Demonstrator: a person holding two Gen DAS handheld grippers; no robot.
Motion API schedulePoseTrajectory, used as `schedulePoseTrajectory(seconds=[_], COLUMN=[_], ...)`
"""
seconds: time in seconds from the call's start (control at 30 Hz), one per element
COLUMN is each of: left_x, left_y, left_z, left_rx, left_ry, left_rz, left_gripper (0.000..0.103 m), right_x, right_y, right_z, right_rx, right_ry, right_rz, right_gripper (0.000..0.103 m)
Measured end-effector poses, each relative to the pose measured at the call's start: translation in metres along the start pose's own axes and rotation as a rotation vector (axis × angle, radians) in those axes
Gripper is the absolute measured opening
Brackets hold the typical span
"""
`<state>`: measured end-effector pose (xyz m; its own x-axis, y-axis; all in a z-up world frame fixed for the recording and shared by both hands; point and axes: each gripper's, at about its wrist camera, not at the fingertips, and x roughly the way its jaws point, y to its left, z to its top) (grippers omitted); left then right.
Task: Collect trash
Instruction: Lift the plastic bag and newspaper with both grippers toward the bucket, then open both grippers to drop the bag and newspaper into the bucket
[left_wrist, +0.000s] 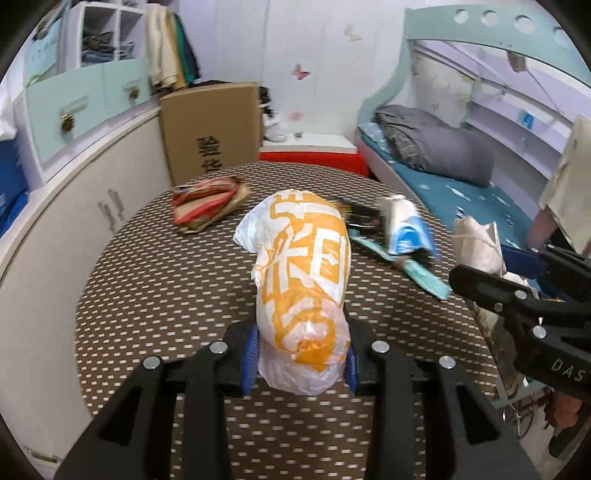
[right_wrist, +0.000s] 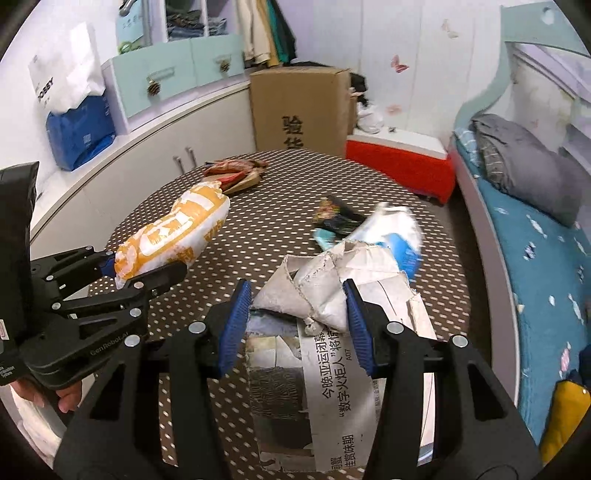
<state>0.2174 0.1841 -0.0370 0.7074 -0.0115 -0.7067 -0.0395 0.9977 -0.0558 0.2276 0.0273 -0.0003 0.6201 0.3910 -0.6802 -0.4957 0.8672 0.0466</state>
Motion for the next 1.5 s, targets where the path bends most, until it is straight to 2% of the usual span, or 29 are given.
schedulePoseTrajectory(seconds=[0.4,0.9,1.17,1.3,1.5], left_x=[0.009,0.036,0.056,0.075,0.108], left_y=[-0.096,-0.226,-0.288,-0.318,-0.353], left_z=[0.008,-0.009,-0.031,-0.045,-0.069], left_rx=[0.156,0.357,0.445,0.49,0.54], left_ry=[0.002,0.057,0.124,0.188,0.287], left_rz=[-0.118,-0.273,-0.355,-0.38,-0.377], left_gripper=[0.036,0.036,0.036,0.036,0.036], right_x=[-0.048,-0.082,-0.09,-0.091,-0.086], right_y=[-0.073,-0.172,-0.221,-0.242,-0.269], right_z=[-0.039,-0.105,-0.15,-0.177,-0.214], right_rx=[0.132,0.337,0.459,0.524,0.622], right_ry=[-0.032,0.014,0.065,0.098,0.149], right_rz=[-0.123,-0.276,-0.336,-0.35,-0.363], right_gripper=[0.05,0.05,0.05,0.05,0.051])
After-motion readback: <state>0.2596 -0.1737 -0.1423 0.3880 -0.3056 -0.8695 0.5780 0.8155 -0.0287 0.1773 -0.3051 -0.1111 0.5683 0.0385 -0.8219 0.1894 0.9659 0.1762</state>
